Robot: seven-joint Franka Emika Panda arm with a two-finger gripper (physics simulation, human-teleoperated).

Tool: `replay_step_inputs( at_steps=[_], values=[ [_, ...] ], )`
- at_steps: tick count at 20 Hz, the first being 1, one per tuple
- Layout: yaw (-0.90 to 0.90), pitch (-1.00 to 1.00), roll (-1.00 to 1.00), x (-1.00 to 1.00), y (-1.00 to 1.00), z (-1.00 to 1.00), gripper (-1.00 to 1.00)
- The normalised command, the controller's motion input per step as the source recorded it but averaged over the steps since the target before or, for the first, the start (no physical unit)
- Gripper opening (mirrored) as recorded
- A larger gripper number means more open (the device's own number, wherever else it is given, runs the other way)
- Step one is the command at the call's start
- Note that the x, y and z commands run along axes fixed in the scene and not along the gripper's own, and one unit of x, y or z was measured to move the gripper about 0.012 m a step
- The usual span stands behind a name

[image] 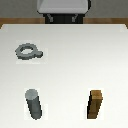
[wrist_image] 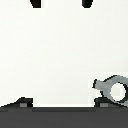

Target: Put the loop with the handle onto the peg.

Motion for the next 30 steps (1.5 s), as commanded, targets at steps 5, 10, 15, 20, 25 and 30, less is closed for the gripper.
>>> replay_step_inputs(
  at_steps=[5,10,15,20,25,30],
  values=[
    [0.0,0.0,0.0,0.0,-1.0,0.0,1.0],
    [0.12,0.0,0.0,0.0,-0.6,0.0,1.0],
    [0.98,0.0,0.0,0.0,0.0,0.0,1.0],
    [0.18,0.0,0.0,0.0,-0.6,0.0,1.0],
    [0.0,0.0,0.0,0.0,-0.8,0.0,1.0],
    [0.0,0.0,0.0,0.0,0.0,0.0,1.0]
  ],
)
